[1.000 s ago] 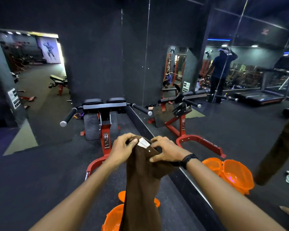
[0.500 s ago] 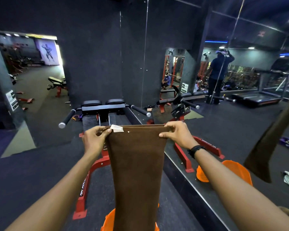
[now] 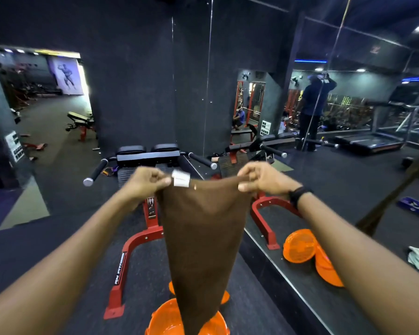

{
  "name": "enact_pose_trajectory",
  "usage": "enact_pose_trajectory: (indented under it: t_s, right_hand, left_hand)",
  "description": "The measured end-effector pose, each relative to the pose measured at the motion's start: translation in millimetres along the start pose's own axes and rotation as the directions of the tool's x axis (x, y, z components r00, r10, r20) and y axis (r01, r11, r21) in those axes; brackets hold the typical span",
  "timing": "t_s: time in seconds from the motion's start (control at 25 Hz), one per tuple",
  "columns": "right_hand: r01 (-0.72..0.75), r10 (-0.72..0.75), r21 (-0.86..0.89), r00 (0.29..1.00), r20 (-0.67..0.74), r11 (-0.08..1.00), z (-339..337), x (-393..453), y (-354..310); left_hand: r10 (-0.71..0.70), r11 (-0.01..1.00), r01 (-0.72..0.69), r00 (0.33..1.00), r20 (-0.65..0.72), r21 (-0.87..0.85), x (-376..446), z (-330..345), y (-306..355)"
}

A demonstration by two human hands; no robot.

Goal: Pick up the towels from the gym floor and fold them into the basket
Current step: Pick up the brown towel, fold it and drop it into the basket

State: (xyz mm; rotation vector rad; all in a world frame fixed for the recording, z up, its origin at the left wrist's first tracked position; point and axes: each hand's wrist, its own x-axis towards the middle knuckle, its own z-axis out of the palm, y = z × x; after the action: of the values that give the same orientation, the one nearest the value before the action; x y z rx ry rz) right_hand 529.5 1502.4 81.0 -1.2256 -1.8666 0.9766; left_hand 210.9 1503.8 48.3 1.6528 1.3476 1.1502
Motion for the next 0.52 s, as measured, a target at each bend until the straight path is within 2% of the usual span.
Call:
enact_pose_trajectory:
  t_s: [0.04, 0.08, 0.12, 0.2, 0.24, 0.36, 0.52]
  right_hand:
    - [0.069, -0.053, 0.171, 0.994, -0.095, 0.983, -11.8, 1.1, -17.8]
    - [0.100, -0.064, 0.314, 0.990, -0.124, 0.944, -21.3, 5.2, -28.4]
    - [0.063, -0.040, 0.351, 0.997, -0.072, 0.934, -21.7, 5.4, -34.5]
    - [-0.087, 0.075, 0.209, 0.995, 0.066, 0.974, -5.3, -0.9, -13.4]
    - [-0.130, 0.117, 0.174, 0.990, 0.084, 0.976, 6.0, -4.8, 8.7]
    - [-0.245, 0.238, 0.274, 0.969, 0.062, 0.930, 27.8, -18.6, 45.3]
    - [-0.330, 0.315, 0.371, 0.944, 0.101, 0.868, 30.2, -22.1, 50.9]
  left_hand:
    - [0.066, 0.973, -0.087, 0.992, -0.103, -0.212, 2.1, -1.1, 23.2]
    - [0.090, 0.922, -0.133, 0.987, -0.134, -0.364, 5.4, -3.1, 42.2]
    - [0.111, 0.909, -0.127, 0.992, -0.064, -0.397, 5.9, -2.3, 51.6]
    - [0.008, 0.984, 0.023, 0.985, 0.174, -0.177, -3.6, 3.7, 39.3]
    - [-0.085, 0.991, 0.106, 0.972, 0.220, -0.086, -8.8, 6.4, 20.9]
    - [-0.284, 0.937, 0.324, 0.923, 0.260, -0.128, -28.7, 12.2, -16.8]
    - [-0.423, 0.853, 0.471, 0.877, 0.230, -0.225, -30.8, 18.7, -28.5]
